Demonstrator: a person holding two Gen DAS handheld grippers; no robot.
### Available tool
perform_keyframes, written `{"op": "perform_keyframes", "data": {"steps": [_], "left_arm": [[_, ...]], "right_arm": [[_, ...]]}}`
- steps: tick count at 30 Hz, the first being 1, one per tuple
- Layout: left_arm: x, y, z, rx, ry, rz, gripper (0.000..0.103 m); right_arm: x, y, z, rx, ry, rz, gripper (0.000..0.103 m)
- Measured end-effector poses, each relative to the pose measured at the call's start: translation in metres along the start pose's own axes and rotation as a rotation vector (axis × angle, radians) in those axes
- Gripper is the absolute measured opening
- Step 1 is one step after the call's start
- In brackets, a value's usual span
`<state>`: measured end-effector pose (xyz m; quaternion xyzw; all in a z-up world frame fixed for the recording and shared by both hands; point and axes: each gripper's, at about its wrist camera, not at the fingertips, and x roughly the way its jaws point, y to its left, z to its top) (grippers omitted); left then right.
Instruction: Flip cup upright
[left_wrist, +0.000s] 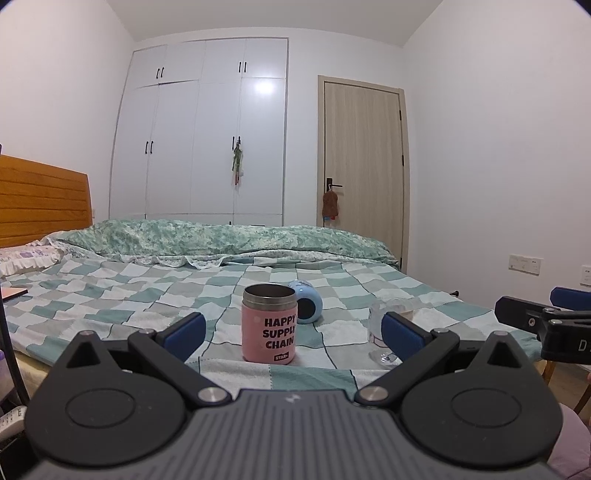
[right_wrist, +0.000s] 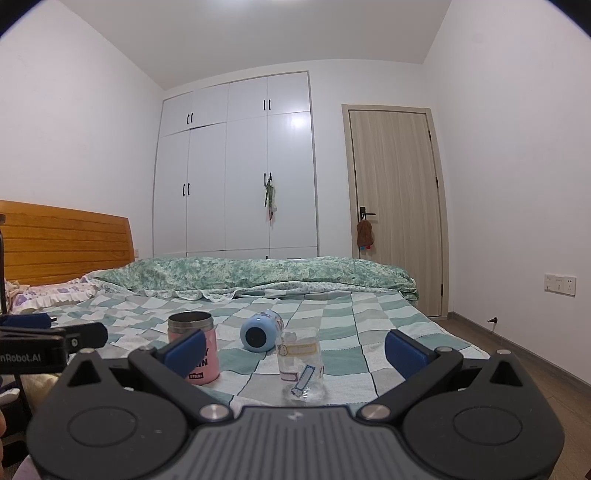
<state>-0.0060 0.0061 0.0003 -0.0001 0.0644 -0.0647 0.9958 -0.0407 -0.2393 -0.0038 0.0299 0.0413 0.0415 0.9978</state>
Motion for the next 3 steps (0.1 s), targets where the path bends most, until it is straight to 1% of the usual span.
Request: {"op": "perform_keyframes", "data": {"steps": [3], "left_arm": [[0.0016,0.0023,0.0,-0.007,0.004,0.0,0.103]], "right_arm": [[0.0,-0.0003,-0.0006,0.0,0.0,0.001,0.103]]}}
